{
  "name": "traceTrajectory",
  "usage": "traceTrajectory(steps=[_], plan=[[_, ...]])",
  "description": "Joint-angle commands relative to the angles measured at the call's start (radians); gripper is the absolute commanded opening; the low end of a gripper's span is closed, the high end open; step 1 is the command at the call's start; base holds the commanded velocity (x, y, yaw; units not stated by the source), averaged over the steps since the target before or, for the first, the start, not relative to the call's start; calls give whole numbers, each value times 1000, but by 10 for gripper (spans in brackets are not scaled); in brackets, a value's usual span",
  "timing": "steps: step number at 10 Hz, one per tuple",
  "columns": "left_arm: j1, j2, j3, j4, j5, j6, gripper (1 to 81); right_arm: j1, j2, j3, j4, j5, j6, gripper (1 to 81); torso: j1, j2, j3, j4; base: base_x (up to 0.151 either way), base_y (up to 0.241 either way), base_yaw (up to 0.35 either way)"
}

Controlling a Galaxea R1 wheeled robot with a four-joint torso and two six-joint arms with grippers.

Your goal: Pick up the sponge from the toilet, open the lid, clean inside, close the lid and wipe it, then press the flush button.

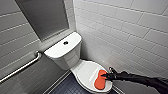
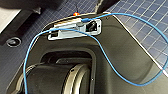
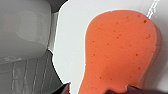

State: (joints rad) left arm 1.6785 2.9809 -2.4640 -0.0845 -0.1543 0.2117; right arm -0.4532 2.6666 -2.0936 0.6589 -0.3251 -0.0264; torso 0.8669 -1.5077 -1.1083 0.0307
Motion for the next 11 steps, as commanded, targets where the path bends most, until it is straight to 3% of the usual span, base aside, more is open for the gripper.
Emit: traceTrajectory(steps=[1,5,10,11], plan=[[45,8,8,-18,91,3,811,106,-8,-31,54,-98,2,811,0,0,0,0,0,0,0],[42,43,-43,-18,97,5,811,92,-61,-77,54,-155,0,811,0,0,0,0,0,0,0],[42,44,-49,-20,97,5,811,115,-6,-114,42,-155,0,811,0,0,0,0,0,0,0],[40,44,-49,-20,99,5,811,115,9,-115,41,-155,-1,811,129,-200,0,0,0,0,0]])
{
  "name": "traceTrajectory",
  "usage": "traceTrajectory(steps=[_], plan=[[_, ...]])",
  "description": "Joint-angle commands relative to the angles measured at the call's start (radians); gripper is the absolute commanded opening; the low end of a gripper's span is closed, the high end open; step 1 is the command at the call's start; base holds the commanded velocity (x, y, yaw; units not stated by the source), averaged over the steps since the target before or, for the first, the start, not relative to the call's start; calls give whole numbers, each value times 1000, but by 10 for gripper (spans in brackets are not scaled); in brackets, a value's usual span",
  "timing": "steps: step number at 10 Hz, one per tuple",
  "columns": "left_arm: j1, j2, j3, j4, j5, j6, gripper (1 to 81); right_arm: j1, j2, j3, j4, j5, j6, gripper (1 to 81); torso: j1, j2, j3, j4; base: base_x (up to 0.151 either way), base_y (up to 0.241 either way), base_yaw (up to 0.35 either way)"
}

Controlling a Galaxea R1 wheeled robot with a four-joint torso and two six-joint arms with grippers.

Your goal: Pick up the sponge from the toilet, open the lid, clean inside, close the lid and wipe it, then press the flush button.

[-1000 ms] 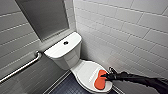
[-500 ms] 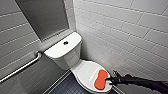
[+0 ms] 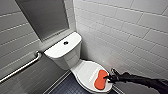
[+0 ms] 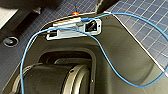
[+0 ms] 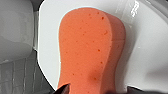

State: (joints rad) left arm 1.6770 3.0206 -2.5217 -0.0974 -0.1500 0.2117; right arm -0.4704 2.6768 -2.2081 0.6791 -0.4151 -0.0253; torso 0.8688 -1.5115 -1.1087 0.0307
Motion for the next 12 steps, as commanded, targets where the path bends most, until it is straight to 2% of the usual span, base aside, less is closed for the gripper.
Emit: traceTrajectory(steps=[1,3,4,7,9,10,11,12], plan=[[43,3,9,-7,95,5,811,135,11,-2,20,-65,-2,811,64,-99,0,0,0,0,0],[43,3,9,-7,95,5,811,143,22,-7,22,-65,-2,811,91,-142,0,0,0,0,0],[43,0,9,-8,93,3,811,144,24,-4,22,-65,-2,811,48,-76,0,0,0,0,0],[43,0,9,-10,95,3,811,140,50,-7,26,-63,-1,811,76,-121,0,0,0,0,0],[45,0,9,-11,95,3,811,131,66,-11,26,-62,-4,811,74,-119,-93,0,0,0,0],[45,-2,9,-11,93,3,811,127,74,-11,26,-62,-4,811,74,-119,-110,0,0,0,0],[46,-2,9,-11,93,3,811,126,77,-11,26,-62,-2,811,74,-119,-43,0,0,0,0],[48,-2,9,-11,93,3,811,124,77,-11,25,-62,-2,811,74,-119,-72,0,0,0,0]])
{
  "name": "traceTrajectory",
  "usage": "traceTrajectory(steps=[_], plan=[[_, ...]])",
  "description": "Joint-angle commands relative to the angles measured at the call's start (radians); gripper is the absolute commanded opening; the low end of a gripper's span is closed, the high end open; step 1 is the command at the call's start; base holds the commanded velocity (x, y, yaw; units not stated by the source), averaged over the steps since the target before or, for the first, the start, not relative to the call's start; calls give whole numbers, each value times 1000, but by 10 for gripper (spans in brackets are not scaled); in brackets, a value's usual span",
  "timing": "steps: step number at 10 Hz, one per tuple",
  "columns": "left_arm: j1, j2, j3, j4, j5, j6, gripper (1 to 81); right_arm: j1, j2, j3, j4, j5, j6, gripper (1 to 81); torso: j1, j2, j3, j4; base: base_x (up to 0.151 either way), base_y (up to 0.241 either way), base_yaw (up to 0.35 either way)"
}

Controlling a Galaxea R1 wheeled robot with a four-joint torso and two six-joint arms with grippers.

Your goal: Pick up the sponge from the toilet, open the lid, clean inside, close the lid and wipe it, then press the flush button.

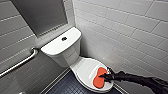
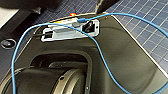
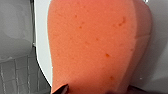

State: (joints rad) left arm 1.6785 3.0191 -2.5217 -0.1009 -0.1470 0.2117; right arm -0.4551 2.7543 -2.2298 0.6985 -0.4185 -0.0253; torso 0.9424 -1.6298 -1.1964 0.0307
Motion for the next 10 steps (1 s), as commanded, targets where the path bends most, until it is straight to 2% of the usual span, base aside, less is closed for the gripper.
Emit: traceTrajectory(steps=[1,4,6,8,9,10], plan=[[47,0,9,-8,90,3,811,109,0,9,6,-54,-5,811,0,0,0,0,0,0,0],[50,-3,8,-8,90,3,811,100,-2,35,6,-6,-21,811,0,0,-8,0,0,0,0],[50,0,9,-8,90,3,811,83,-2,70,4,44,-74,811,0,0,-8,0,0,0,0],[53,0,9,-8,92,3,811,37,7,66,4,138,-137,811,0,0,-8,0,0,0,0],[56,-2,9,-10,92,3,811,22,11,61,-4,176,-148,811,0,0,-8,0,0,0,0],[57,-3,9,-16,92,3,811,8,14,52,-14,182,-150,811,0,0,-8,0,0,0,0]])
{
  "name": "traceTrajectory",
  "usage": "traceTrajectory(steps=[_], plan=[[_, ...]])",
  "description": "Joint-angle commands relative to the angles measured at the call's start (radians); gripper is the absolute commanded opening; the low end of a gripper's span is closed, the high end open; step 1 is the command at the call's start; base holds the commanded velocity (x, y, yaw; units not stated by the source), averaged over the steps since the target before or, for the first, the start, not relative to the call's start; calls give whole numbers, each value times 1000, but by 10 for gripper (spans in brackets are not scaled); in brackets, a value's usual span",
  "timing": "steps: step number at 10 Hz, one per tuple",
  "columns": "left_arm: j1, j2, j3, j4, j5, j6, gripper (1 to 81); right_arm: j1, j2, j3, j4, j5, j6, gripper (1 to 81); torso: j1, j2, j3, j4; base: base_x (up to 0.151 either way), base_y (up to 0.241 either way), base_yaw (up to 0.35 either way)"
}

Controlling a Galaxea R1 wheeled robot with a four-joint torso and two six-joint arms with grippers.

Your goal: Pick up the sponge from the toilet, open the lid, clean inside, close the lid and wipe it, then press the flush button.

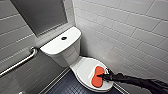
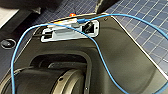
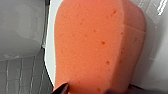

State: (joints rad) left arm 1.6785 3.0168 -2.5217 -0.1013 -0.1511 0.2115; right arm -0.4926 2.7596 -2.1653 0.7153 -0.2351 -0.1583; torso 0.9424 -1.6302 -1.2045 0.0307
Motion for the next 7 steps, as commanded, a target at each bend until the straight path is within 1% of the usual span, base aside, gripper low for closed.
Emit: traceTrajectory(steps=[1,2,4,7], plan=[[59,-1,9,-23,97,3,811,33,11,-20,-39,3,-21,811,0,0,0,0,0,0,0],[63,-4,11,-25,96,3,811,18,30,-46,-52,20,-32,811,0,0,0,0,0,0,0],[73,-7,12,-26,96,3,811,-4,62,-85,-85,20,-32,811,-1,0,0,0,0,0,0],[73,-7,17,-26,96,3,811,-24,73,-114,-97,7,-30,811,-2,0,1,0,0,0,0]])
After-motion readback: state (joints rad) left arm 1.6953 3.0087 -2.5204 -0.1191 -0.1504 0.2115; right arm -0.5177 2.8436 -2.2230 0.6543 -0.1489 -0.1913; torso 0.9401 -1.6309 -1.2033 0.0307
